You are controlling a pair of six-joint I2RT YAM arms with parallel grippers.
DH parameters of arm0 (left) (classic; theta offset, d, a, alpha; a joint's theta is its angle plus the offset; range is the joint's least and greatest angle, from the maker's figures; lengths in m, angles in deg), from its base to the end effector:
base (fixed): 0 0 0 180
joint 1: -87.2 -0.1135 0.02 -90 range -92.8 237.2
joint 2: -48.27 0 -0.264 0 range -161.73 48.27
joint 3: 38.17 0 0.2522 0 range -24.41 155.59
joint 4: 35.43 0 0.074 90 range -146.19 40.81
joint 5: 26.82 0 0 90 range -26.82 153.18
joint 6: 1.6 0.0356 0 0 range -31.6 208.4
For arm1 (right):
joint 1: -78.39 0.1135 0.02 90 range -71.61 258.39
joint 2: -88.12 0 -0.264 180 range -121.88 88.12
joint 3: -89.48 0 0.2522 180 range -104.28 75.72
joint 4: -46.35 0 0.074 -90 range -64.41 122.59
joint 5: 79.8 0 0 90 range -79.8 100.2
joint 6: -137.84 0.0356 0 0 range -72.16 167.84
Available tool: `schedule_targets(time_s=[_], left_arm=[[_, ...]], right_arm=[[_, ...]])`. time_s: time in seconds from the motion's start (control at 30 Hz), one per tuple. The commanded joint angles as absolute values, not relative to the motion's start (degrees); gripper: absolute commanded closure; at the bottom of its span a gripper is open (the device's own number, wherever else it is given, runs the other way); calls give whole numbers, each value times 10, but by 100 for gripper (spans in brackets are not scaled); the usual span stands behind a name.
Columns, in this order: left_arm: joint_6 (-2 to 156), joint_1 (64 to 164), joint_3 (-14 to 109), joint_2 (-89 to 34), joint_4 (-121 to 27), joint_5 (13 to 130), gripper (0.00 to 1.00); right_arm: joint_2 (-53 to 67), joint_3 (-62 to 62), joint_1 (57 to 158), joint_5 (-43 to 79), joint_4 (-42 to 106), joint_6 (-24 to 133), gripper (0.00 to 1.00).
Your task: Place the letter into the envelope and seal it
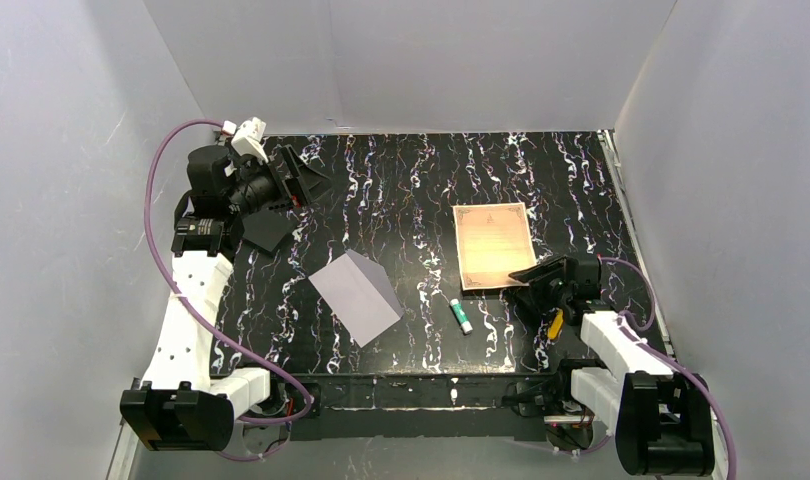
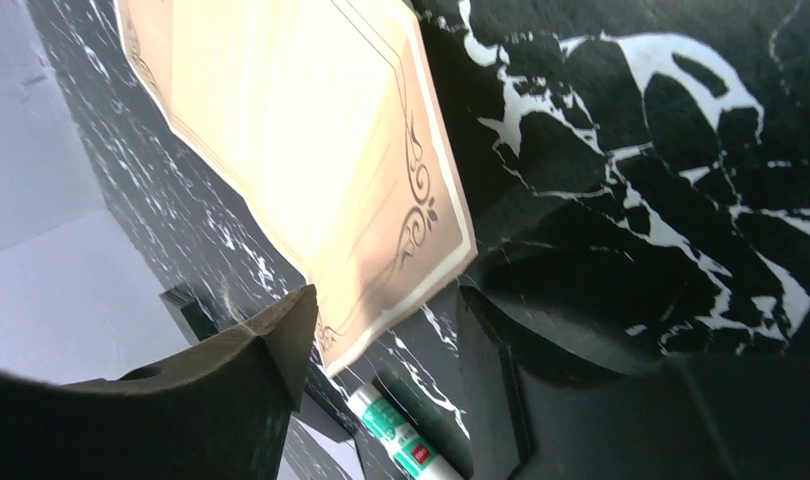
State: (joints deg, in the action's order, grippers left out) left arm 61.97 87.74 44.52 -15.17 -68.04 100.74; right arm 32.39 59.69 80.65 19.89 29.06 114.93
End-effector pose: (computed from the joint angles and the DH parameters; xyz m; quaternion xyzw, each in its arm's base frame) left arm 0.2393 -0.0240 0.4092 0.0281 0.7686 -0.3825 0.5120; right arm 0.1772 0.0130 0.1466 0.4620 0.7900 0.2888 0.2811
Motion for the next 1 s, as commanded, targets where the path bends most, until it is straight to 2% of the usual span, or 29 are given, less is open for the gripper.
schedule_targets(time_s=[0.0,0.03,0.13,0.2,0.33,0.43,0.57,0.67,0.97], left_arm=[[623,876,442,-138,-683,1009,2],[621,876,442,-138,-683,1008,2],[615,876,443,-137,-684,993,2],[611,876,447,-137,-690,979,2],[611,876,453,-139,-704,952,2],[618,876,464,-144,-716,937,2],[631,876,472,-148,-719,943,2],[618,876,469,-156,-704,966,2],[561,878,477,-195,-646,1035,2]], right_arm=[[312,614,805,177,371,1173,43],[312,617,804,173,381,1173,47],[317,620,805,171,427,1156,71],[324,606,805,169,423,1131,83],[336,558,805,180,422,1074,98],[327,495,805,209,427,1043,99],[294,417,805,308,460,1028,99],[278,383,806,387,525,1032,99],[244,297,839,569,575,957,99]])
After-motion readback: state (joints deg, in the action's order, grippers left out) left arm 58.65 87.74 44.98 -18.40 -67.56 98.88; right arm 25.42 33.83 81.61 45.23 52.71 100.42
